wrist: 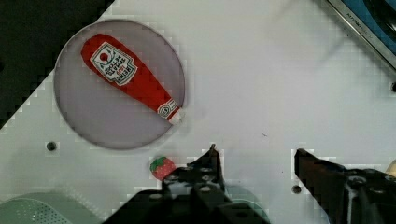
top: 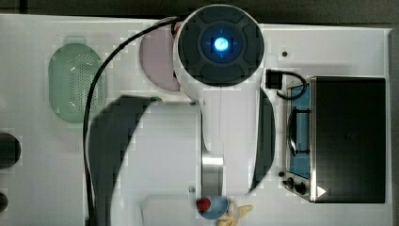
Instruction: Flap open oven.
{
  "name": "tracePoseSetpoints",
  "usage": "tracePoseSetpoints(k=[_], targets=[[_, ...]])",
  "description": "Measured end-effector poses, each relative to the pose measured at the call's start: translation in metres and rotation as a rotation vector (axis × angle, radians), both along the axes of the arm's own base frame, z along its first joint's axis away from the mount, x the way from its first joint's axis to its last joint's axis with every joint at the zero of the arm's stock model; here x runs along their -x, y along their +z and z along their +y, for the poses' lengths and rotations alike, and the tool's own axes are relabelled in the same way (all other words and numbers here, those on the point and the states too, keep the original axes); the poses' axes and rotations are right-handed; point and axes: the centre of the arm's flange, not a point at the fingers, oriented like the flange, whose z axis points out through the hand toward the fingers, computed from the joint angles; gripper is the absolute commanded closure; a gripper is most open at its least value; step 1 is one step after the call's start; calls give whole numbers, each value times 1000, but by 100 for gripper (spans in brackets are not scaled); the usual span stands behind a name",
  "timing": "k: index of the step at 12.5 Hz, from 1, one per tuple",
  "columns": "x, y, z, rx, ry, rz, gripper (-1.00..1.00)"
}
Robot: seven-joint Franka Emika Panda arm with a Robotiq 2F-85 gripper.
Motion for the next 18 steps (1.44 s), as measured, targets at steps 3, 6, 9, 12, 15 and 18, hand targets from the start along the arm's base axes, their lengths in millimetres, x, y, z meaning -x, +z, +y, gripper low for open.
tracePoseSetpoints(k=[3,6,9,12,15,18], targets=[[85,1,-21,1,-36,83,-99],[106,55,-37,-8,-66,-43,-100],[104,69,-39,-17,-72,-70,-65],[101,54,-43,-19,-81,-35,9],[96,41,-44,-11,-79,-13,65],[97,29,-52,-20,-73,11,65]])
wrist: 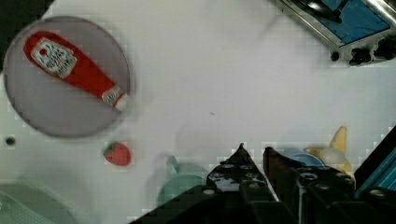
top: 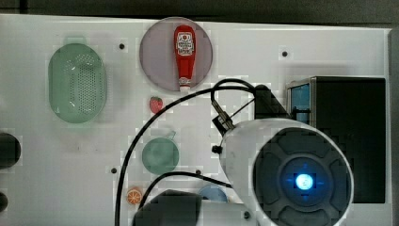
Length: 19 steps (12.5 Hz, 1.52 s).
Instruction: Flap open oven.
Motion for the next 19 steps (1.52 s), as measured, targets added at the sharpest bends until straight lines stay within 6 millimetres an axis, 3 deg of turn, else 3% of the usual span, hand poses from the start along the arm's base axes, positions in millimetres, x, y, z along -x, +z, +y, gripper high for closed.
tracePoseSetpoints(k=[3,5,9,12,15,19], targets=[[-2,-13,-28,-22,125,12,65],[-6,-30,-64,-35,234,14,65],[-2,-83,-147,-20,508,-18,65],[-3,-116,-195,30,671,-42,65],[-1,-160,-216,48,734,-22,65],[-4,-227,-218,52,773,38,65]])
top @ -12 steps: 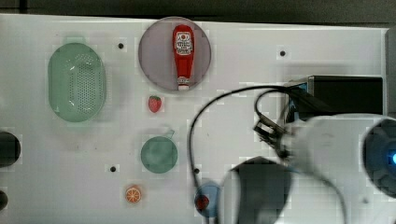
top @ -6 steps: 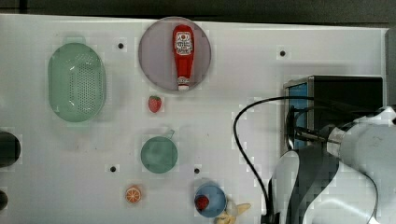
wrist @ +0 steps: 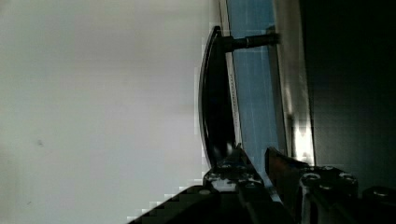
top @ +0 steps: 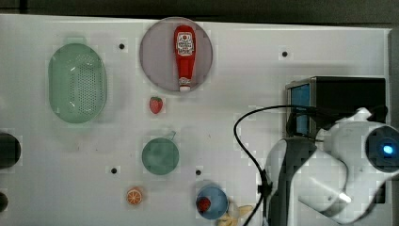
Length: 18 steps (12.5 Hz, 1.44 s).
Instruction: Flap open oven.
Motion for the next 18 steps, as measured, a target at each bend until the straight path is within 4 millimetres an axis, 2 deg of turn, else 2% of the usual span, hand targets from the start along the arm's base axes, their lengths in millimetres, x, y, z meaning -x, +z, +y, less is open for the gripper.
tracePoseSetpoints(k=[2,5,9,11,14,18], targets=[[-2,-21,3,15,9,-13,65],[-9,-16,5,42,47,-54,65],[-14,-37,7,76,84,-33,65],[-15,-38,11,124,132,-7,65],[-22,-44,28,216,183,47,65],[-28,-54,66,242,151,51,65]])
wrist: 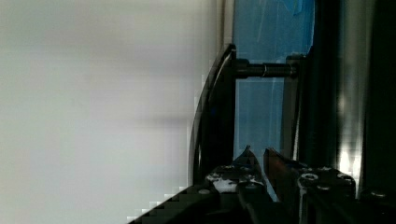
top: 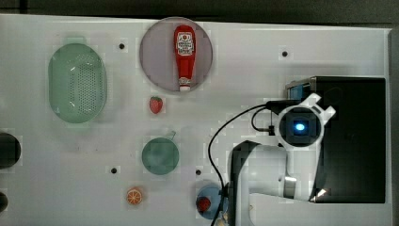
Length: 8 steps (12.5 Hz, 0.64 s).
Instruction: Flap open oven.
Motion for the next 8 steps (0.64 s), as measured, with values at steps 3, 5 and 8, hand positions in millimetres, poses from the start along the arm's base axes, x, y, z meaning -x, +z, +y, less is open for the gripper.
tracePoseSetpoints(k=[3,5,8], targets=[[-4,-15,33,48,29,19,65],[-7,-27,56,98,48,27,65],[-13,-62,93,161,50,48,65]])
